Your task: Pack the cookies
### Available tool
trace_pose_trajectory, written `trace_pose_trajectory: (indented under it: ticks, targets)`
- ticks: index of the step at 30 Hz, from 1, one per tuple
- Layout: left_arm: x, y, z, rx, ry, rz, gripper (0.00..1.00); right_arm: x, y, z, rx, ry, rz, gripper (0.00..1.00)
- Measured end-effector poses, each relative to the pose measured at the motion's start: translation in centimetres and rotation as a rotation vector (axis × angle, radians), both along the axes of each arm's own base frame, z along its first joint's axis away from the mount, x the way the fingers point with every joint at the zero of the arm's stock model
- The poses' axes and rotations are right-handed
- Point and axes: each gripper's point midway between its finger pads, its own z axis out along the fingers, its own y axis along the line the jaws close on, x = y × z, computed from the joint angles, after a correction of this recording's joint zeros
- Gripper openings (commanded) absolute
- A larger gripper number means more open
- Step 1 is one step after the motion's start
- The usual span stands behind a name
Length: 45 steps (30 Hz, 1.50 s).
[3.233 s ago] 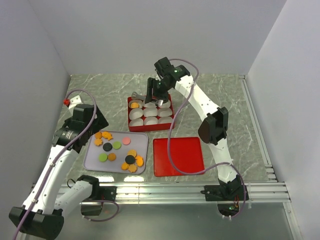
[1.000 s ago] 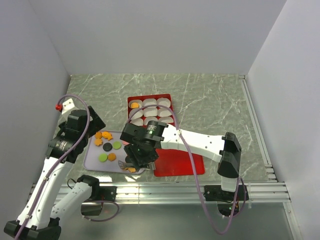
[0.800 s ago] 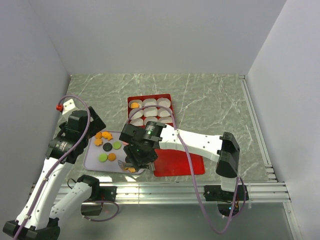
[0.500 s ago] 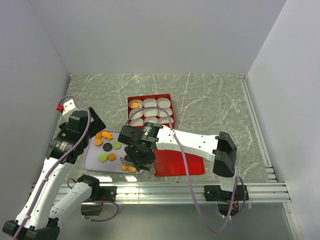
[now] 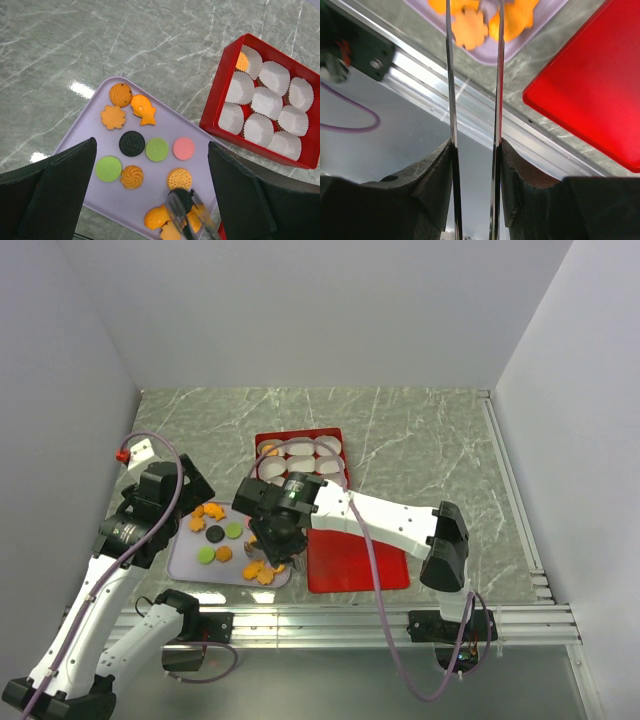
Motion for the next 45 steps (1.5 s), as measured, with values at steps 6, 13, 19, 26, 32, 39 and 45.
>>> trace_pose_trajectory:
  ticks: [6, 13, 19, 26, 32, 39, 45]
  targets:
    - [0.0, -0.1, 0.0, 0.000, 0.000, -0.003, 1.00, 3.7, 0.7, 5.3, 0.101, -0.092, -0.055, 0.36]
    - [0.1, 0.4, -0.1, -0.003, 0.008, 0.008, 0.99, 10.0, -1.8, 6.9, 0.124, -0.127, -0.185, 0.36]
    - [0.2, 0.6, -0.2, -0.004, 0.012, 0.008, 0.99, 15.3, -3.8, 7.1, 0.121, -0.158, -0.273, 0.36]
    - [0.4, 0.5, -0.5, -0.007, 0.028, 0.004, 0.99, 17.9, -3.8, 4.6, 0.077, -0.141, -0.281, 0.36]
    - [0.5, 0.6, -0.5, -0.009, 0.027, 0.007, 0.99, 19.0, -3.9, 3.2, 0.054, -0.128, -0.281, 0.35]
    - [0.7, 0.9, -0.4, -0.010, 0.020, 0.022, 0.99, 19.7, -4.0, 2.5, 0.050, -0.116, -0.286, 0.36]
    - [0.6, 1.0, -0.3, -0.008, 0.017, 0.019, 0.99, 19.7, -3.7, 2.4, 0.060, -0.104, -0.282, 0.36]
